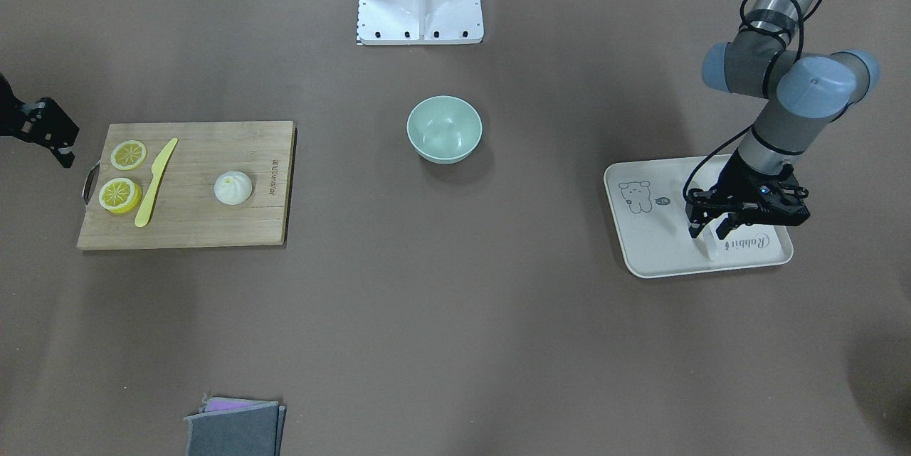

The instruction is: Put spoon and bun in bowl

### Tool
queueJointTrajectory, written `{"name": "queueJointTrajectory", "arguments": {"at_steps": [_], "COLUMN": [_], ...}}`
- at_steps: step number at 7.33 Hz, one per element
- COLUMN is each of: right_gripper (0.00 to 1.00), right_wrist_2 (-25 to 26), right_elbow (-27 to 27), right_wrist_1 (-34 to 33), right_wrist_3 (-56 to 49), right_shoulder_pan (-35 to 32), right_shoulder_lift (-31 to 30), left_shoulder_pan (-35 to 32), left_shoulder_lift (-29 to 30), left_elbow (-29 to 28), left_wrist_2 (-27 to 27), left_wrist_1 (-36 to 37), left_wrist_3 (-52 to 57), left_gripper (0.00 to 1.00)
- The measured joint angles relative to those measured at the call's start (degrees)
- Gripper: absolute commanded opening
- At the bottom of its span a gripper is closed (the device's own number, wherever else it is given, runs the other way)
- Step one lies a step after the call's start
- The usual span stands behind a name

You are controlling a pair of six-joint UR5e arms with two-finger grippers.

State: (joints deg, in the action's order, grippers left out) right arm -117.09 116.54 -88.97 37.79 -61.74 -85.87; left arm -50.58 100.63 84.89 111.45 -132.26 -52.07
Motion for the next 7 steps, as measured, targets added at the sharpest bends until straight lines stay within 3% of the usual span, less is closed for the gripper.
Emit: {"name": "queueJointTrajectory", "arguments": {"at_steps": [2, 6, 7], "right_gripper": [0.99, 0.99, 1.00], "right_wrist_2": [0.10, 0.11, 0.11], "right_elbow": [0.00, 0.28, 0.32], "right_wrist_1": [0.02, -0.03, -0.05], "right_wrist_3": [0.02, 0.00, 0.02], "right_shoulder_pan": [0.04, 0.04, 0.04], "right_shoulder_lift": [0.00, 0.03, 0.01], "left_shoulder_pan": [0.27, 0.36, 0.36], "left_shoulder_lift": [-0.12, -1.11, -1.33], "left_elbow": [0.00, 0.21, 0.27], "left_wrist_2": [0.00, 0.00, 0.00], "left_wrist_1": [0.00, -0.10, -0.11], "left_wrist_3": [0.10, 0.70, 0.75], "left_gripper": [0.41, 0.40, 0.28]}}
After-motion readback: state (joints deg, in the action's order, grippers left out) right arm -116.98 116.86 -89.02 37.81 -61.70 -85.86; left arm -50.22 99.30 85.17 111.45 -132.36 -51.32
